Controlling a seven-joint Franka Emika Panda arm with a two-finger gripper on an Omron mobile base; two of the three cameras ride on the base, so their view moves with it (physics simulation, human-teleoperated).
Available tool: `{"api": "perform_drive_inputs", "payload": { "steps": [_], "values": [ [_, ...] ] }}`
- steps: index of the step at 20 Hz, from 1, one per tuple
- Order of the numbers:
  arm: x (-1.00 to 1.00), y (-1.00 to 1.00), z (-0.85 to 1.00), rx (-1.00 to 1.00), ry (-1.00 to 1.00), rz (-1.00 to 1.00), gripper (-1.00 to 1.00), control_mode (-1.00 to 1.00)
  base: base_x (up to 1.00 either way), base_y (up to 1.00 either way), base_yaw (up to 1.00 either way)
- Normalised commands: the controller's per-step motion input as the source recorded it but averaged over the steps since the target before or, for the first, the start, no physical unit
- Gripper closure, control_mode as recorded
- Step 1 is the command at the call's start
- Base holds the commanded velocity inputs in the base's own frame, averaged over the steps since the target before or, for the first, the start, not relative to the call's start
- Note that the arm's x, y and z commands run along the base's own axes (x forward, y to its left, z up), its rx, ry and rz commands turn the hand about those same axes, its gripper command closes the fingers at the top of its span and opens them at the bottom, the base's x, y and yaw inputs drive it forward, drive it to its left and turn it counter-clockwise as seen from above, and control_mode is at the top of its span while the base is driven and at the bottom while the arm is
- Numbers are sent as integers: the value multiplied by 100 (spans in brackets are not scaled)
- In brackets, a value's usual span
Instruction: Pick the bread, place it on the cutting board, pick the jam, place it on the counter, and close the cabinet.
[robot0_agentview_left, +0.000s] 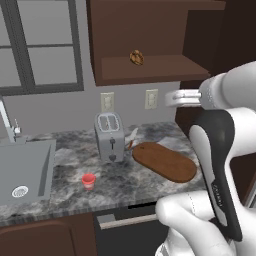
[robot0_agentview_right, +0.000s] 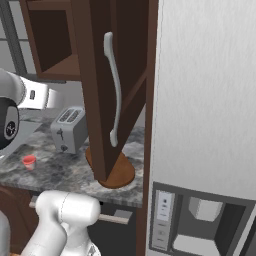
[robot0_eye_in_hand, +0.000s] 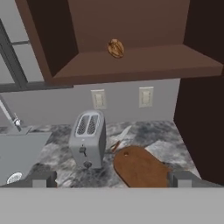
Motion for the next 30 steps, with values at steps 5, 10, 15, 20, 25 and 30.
{"api": "perform_drive_inputs", "payload": {
  "steps": [5,10,15,20,25,30],
  "values": [
    [11,-8,11,0,-2,0,-100,-100,0,0,0],
    [12,-6,7,0,-2,0,-100,-100,0,0,0],
    [7,-2,3,-1,-5,0,-100,-100,0,0,0],
    [4,0,1,-3,-9,0,-100,-100,0,0,0],
    [14,0,6,-1,-8,0,-100,-100,0,0,0],
    [24,0,16,0,0,0,-100,-100,0,0,0]
  ]
}}
